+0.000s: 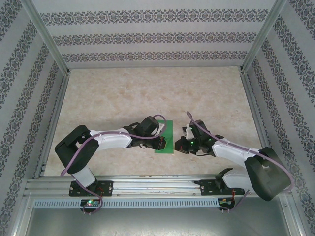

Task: Fold a paper plane with a square sheet of paper (fold left side to right side)
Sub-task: Fold the triangle a second time at the center of the table.

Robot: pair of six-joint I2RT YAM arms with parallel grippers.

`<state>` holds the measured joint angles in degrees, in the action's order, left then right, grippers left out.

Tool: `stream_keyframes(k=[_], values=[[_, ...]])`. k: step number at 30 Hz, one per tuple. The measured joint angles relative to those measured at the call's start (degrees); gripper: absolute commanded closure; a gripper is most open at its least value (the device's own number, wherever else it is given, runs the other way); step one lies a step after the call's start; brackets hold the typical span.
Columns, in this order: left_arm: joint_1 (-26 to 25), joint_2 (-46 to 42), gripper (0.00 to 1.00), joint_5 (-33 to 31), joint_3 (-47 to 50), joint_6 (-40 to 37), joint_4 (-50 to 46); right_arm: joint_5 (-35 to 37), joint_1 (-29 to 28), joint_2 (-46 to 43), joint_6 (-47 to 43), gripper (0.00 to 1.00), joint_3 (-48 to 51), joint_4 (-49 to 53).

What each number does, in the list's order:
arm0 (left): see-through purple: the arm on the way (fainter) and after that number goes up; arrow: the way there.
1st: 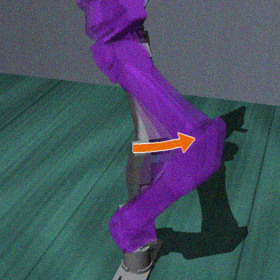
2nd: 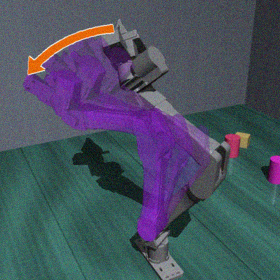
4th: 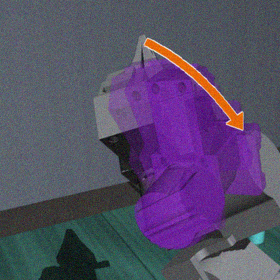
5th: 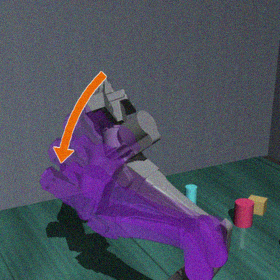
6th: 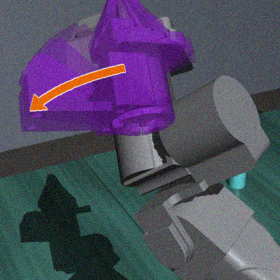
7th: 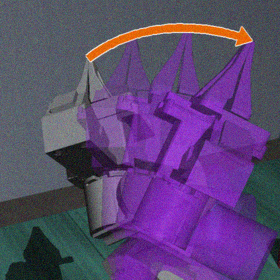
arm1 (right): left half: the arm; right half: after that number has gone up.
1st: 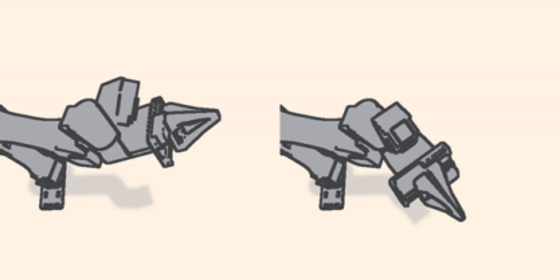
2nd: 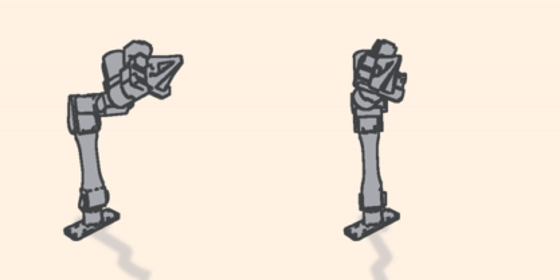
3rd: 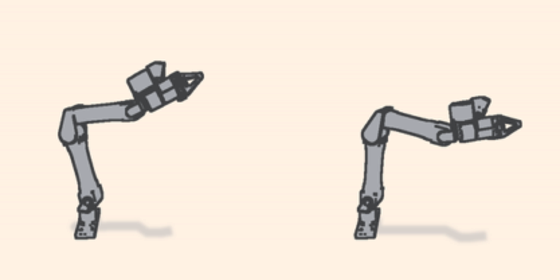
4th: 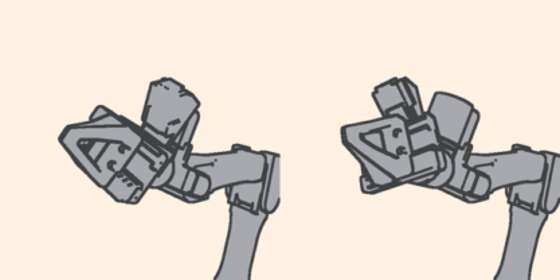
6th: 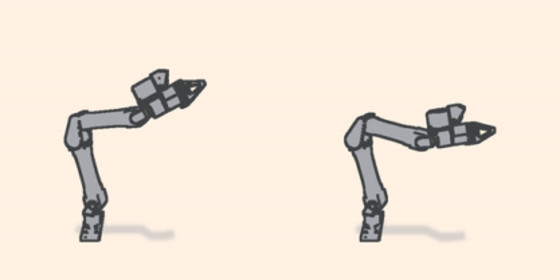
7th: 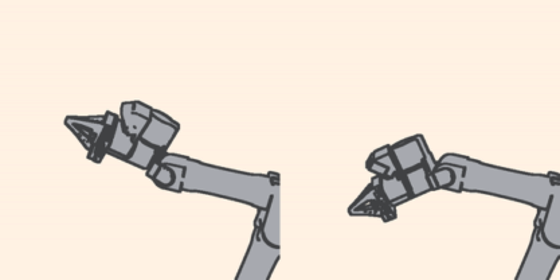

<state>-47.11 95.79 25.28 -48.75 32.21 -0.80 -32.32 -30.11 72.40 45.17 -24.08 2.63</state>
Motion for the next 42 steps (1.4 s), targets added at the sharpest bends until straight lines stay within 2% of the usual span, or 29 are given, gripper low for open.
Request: stream_keyframes(k=[14, 42], values=[[0.5, 0.1, 1.00, 0.0, 0.0, 0.5, 0.0, 1.2, -2.4, 7.6, 1.4, 1.00, -0.2, -3.8], [5.4, 2.8, 1.00, 3.2, -2.4, -2.4, -3.4, 1.7, -2.4, 9.6, -2.1, 1.00, -3.6, 0.8]])
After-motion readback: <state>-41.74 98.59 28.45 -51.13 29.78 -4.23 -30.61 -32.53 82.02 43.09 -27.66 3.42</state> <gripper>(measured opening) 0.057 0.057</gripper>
